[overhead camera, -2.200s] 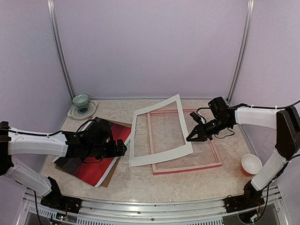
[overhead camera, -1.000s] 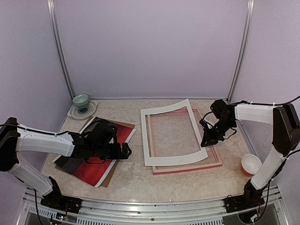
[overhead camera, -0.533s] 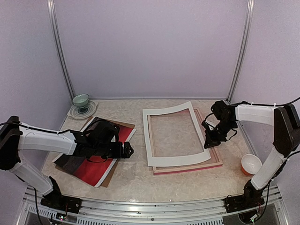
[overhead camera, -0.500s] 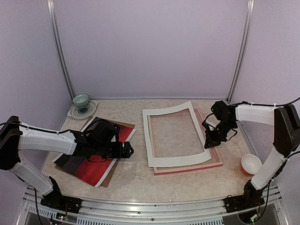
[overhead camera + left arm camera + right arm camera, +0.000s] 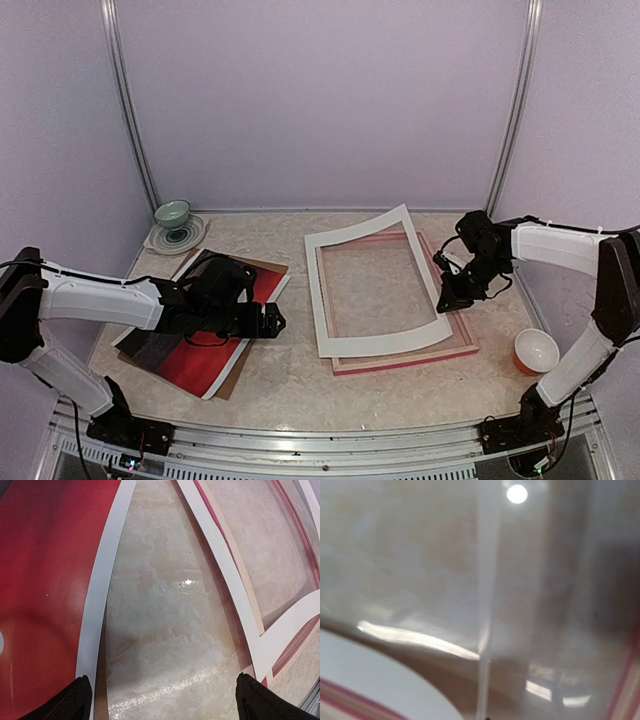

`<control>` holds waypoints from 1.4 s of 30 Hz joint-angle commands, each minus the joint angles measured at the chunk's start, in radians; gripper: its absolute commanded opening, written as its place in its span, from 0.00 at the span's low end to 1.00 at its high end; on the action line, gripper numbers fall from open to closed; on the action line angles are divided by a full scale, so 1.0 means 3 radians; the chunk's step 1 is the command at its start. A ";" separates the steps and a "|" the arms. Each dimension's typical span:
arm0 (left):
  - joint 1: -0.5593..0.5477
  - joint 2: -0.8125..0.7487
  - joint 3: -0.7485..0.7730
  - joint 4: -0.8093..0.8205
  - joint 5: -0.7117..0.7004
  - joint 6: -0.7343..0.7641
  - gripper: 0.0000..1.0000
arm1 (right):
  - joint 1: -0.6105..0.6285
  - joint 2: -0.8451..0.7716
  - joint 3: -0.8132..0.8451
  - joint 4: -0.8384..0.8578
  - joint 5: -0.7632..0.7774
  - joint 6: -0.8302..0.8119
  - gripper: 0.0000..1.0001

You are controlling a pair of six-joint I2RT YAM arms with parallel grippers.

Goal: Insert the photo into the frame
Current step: Place the mat board on the glass panel.

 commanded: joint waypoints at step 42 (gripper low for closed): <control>-0.0013 0.0557 0.0650 0.0252 0.0565 0.0043 0.99 | -0.0159 -0.0271 0.0042 -0.0157 0.0481 -0.0070 0.07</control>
